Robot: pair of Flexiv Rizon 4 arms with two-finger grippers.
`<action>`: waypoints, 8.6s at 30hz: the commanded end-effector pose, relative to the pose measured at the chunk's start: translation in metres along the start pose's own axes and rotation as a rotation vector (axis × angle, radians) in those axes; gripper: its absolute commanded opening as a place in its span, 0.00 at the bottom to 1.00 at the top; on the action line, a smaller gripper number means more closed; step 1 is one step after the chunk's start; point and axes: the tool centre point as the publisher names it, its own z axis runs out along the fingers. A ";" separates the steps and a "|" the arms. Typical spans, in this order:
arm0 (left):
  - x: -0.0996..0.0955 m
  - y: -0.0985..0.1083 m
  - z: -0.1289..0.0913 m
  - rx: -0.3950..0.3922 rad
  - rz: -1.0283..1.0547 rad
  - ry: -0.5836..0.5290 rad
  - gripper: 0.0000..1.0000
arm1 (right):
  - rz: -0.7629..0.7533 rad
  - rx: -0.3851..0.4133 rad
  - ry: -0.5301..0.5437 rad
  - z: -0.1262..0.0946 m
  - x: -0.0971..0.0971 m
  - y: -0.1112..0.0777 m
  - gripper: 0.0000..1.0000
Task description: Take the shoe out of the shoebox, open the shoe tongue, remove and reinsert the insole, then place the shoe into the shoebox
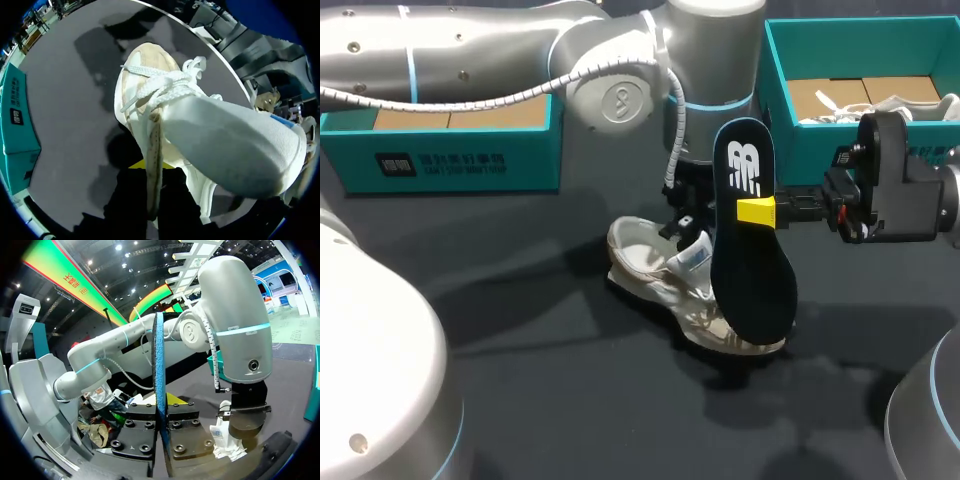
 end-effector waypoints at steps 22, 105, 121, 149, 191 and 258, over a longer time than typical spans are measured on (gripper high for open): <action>0.008 0.001 -0.001 -0.060 0.822 -0.178 0.00 | 0.000 -0.001 -0.001 0.002 0.000 -0.001 0.00; -0.035 0.007 -0.103 0.089 0.818 -0.918 1.00 | 0.000 -0.001 -0.001 0.002 0.000 -0.001 0.00; -0.041 -0.001 -0.124 0.189 0.774 -1.111 1.00 | 0.000 -0.001 -0.001 0.002 0.000 -0.001 0.00; -0.046 0.019 -0.175 0.379 0.744 -1.408 1.00 | 0.180 -0.139 0.027 -0.018 -0.084 0.020 0.00; -0.064 0.038 -0.186 0.426 0.783 -1.478 1.00 | 0.704 -0.152 0.008 -0.053 -0.201 0.047 0.00; -0.103 0.000 -0.165 0.468 0.794 -1.522 0.03 | 1.213 -0.088 -0.006 0.000 -0.264 0.036 0.00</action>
